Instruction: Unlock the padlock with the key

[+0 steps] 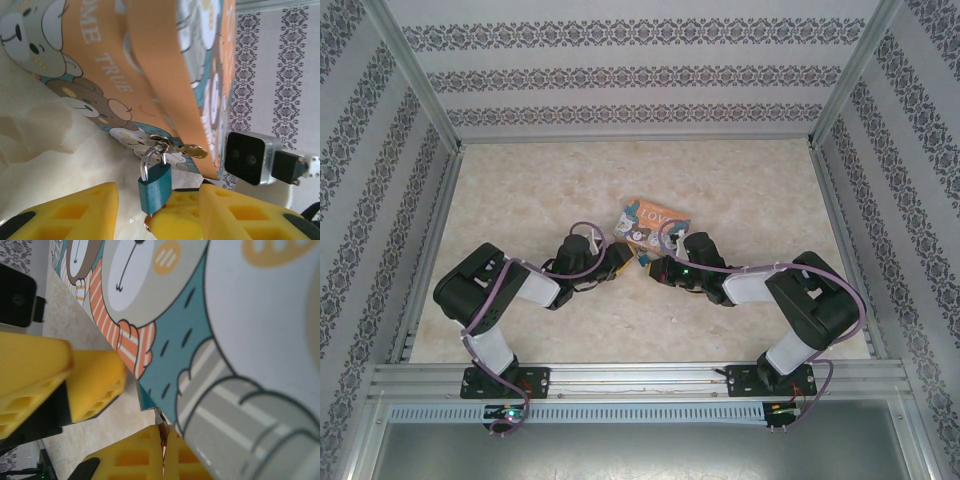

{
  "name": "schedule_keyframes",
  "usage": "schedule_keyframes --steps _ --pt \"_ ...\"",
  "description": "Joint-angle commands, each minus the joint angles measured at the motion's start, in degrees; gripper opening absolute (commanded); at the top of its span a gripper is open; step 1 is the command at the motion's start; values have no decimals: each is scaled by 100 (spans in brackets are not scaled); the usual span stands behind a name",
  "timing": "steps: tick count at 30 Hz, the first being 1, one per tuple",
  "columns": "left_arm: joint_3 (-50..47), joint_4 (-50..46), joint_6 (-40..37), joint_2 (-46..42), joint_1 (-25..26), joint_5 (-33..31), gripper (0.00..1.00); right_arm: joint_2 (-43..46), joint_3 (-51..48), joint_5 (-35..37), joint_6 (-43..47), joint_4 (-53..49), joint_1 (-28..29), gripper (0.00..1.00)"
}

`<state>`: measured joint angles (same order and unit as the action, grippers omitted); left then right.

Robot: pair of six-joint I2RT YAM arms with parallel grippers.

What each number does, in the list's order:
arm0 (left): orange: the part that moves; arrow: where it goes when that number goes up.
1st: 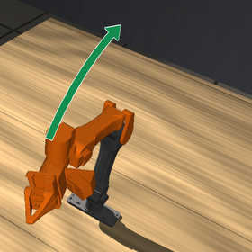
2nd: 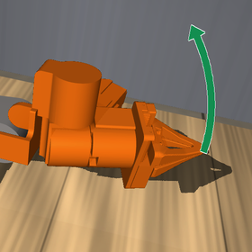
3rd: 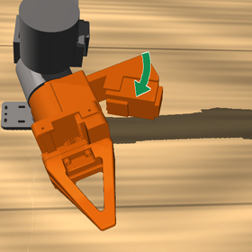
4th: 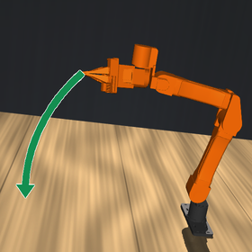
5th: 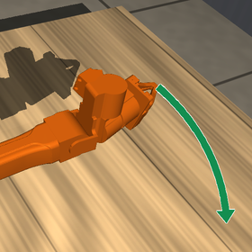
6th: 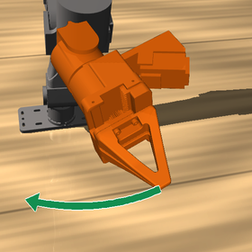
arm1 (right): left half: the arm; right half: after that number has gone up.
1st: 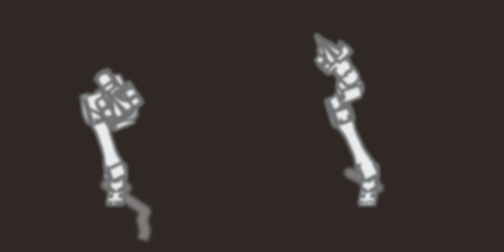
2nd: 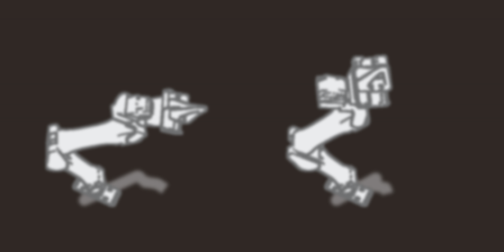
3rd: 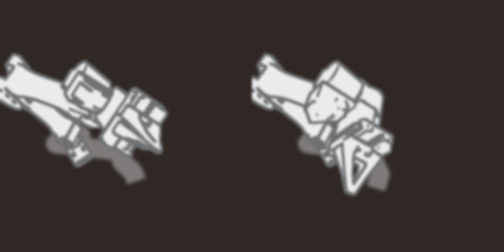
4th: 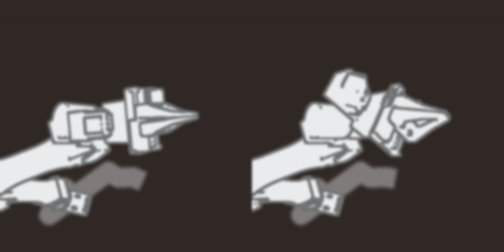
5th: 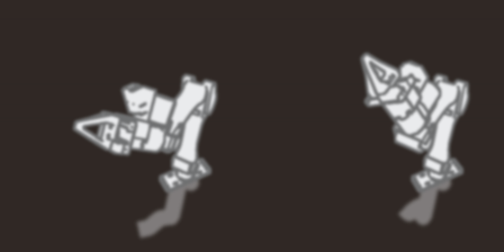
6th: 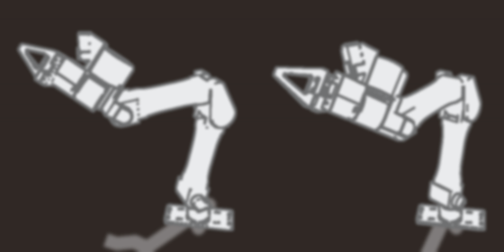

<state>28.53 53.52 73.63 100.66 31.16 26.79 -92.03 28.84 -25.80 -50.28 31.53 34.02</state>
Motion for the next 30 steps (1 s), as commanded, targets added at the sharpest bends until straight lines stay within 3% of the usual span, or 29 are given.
schedule_keyframes --steps 1,12,30 --pt "143 491 143 173 118 75 45 106 188 -56 -112 217 68 0" --pt "335 520 194 467 257 92 44 59 254 -153 -166 257 101 0" --pt "525 470 170 565 294 93 28 115 298 -311 -318 289 121 0"
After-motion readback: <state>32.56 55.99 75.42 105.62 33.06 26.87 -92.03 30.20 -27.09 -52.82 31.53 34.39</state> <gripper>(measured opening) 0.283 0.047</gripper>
